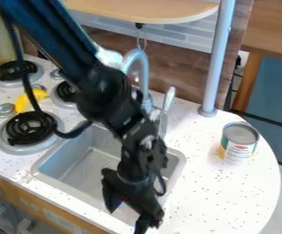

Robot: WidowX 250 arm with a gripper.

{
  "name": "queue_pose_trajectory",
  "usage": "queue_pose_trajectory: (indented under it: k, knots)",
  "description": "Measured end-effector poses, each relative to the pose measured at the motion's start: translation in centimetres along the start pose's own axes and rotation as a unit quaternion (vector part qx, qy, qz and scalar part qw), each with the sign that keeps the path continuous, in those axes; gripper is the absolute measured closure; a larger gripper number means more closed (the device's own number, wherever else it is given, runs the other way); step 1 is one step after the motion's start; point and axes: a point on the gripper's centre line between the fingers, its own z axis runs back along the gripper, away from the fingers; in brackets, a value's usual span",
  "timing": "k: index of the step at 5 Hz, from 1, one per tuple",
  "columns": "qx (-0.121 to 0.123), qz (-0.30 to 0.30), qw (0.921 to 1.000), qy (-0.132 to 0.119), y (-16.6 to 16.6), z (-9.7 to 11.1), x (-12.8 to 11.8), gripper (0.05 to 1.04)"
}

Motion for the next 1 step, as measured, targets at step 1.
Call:
queue_pose_trajectory:
  k: [1]
  knots:
    - [-0.027,-0.011,0.9989,-0.036,-0.6,1.53,0.78,0.083]
